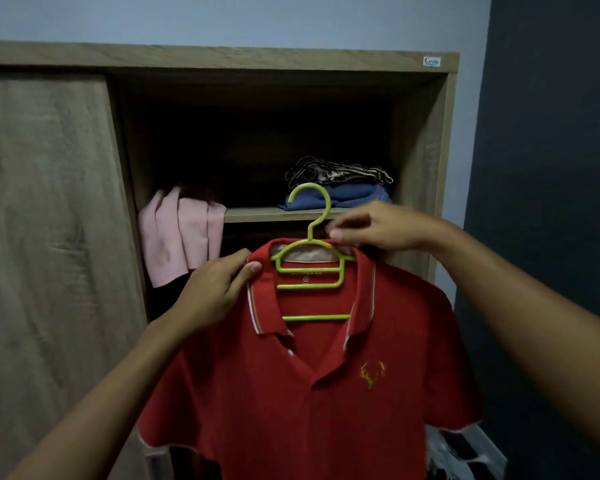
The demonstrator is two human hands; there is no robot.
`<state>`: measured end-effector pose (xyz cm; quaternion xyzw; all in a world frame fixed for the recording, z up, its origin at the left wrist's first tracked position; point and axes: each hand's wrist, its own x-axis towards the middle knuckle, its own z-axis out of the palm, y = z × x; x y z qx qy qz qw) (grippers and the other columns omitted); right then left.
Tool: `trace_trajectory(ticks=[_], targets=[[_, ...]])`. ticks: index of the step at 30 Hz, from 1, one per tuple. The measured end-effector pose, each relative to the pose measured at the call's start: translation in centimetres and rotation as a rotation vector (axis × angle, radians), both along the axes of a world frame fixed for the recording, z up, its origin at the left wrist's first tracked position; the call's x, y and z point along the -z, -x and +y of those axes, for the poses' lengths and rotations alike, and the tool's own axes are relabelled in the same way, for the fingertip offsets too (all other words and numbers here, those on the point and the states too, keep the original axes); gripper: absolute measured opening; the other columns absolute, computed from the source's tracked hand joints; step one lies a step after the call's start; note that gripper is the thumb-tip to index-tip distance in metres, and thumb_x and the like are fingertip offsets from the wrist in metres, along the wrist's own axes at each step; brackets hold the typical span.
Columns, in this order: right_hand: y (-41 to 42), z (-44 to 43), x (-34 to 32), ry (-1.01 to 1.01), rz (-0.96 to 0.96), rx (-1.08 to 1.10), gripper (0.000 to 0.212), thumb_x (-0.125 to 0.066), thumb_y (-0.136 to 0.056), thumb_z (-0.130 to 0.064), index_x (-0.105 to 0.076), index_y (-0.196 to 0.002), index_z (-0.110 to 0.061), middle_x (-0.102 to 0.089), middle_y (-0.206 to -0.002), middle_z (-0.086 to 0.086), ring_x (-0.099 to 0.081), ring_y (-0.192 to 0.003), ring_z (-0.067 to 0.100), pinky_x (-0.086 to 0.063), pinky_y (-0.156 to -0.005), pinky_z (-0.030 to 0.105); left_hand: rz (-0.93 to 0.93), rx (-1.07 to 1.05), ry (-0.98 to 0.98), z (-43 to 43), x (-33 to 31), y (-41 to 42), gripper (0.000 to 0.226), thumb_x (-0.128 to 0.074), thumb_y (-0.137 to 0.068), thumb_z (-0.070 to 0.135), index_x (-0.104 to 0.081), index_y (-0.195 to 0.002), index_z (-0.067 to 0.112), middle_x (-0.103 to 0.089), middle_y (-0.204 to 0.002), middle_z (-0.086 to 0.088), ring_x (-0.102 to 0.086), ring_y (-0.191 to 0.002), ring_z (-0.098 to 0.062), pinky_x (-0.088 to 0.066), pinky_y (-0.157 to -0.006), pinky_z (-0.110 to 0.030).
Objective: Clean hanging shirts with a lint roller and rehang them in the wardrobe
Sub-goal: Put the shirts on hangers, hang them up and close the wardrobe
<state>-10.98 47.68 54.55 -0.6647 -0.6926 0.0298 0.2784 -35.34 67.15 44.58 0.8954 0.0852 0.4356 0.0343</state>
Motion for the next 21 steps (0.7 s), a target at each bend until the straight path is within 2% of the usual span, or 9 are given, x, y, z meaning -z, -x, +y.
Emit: trace_trajectory(ticks=[2,4,6,9,12,14,19,21], targets=[[-1.3,-0.9,1.9,0.182,0.053,0.025,0.050,-0.060,-0.083,-0.069,-0.076,-0.094,-0.023,-0.071,-0.095,0.015,-0.064,-0.083,0.034,-0.050,-0.078,0.049,-0.010,-0.016,0.017,0.9,0.8,0.3,0.035,-0.033,-0.099,0.054,-0.042,-0.080,0.026,-0.051,-0.067,0.007,-0.057,-0.065,-0.016,-0.047,-0.060,-0.042],[-2.0,-1.0,3.3,0.257,0.151,-0.026,0.050,-0.062,-0.088,-0.059,-0.074,-0.094,-0.011,-0.069,-0.100,0.025,-0.061,-0.089,0.047,-0.050,-0.084,0.056,0.015,-0.026,0.034,1.8,1.2,0.2,0.035,-0.032,-0.098,0.056,-0.042,-0.080,0.028,-0.052,-0.068,0.009,-0.057,-0.067,-0.015,-0.048,-0.063,-0.040],[-1.9,-0.4,3.8,0.281,0.190,-0.031,0.056,-0.065,-0.088,-0.055,-0.067,-0.093,0.001,-0.064,-0.096,0.031,-0.059,-0.080,0.041,-0.048,-0.077,0.050,0.065,0.000,0.079,2.5,1.5,-0.1,0.035,-0.032,-0.098,0.059,-0.043,-0.079,0.030,-0.054,-0.071,0.010,-0.057,-0.069,-0.011,-0.049,-0.066,-0.040],[-1.6,0.7,4.0,0.321,0.161,-0.005,0.062,-0.066,-0.087,-0.057,-0.062,-0.085,0.005,-0.060,-0.080,0.019,-0.053,-0.073,0.028,-0.042,-0.070,0.040,0.159,0.080,0.172,3.6,1.8,-0.7,0.045,-0.038,-0.095,0.063,-0.056,-0.083,0.024,-0.062,-0.077,0.008,-0.061,-0.072,-0.006,-0.052,-0.070,-0.042],[-1.6,1.7,4.2,0.353,0.167,0.029,0.047,-0.068,-0.088,-0.050,-0.065,-0.074,-0.006,-0.061,-0.072,0.009,-0.052,-0.066,0.022,-0.042,-0.061,0.033,0.321,0.088,0.197,4.1,2.2,-1.1,0.057,-0.046,-0.085,0.074,-0.067,-0.088,0.021,-0.070,-0.079,0.006,-0.066,-0.072,-0.006,-0.054,-0.068,-0.040],[-1.8,1.9,4.2,0.380,0.172,0.050,0.037,-0.066,-0.090,-0.047,-0.069,-0.073,-0.013,-0.065,-0.073,0.005,-0.055,-0.065,0.017,-0.044,-0.059,0.026,0.377,0.089,0.235,4.4,2.6,-1.2,0.056,-0.048,-0.082,0.077,-0.069,-0.087,0.025,-0.070,-0.076,0.006,-0.066,-0.068,-0.005,-0.054,-0.066,-0.036],[-2.3,2.2,4.5,0.459,0.209,0.158,0.036,-0.065,-0.090,-0.047,-0.075,-0.074,-0.016,-0.074,-0.076,0.002,-0.063,-0.064,0.011,-0.050,-0.060,0.024,0.251,0.007,0.296,6.4,3.5,-1.4,0.042,-0.046,-0.096,0.056,-0.065,-0.076,0.025,-0.068,-0.067,0.005,-0.065,-0.062,-0.004,-0.056,-0.068,-0.037],[-2.6,2.6,5.1,0.523,0.196,0.239,0.036,-0.066,-0.090,-0.046,-0.076,-0.080,-0.013,-0.075,-0.081,0.008,-0.065,-0.067,0.015,-0.052,-0.065,0.028,0.225,-0.056,0.290,7.7,4.2,-2.1,0.036,-0.051,-0.097,0.052,-0.066,-0.080,0.024,-0.068,-0.069,0.004,-0.065,-0.064,-0.005,-0.054,-0.067,-0.035]])
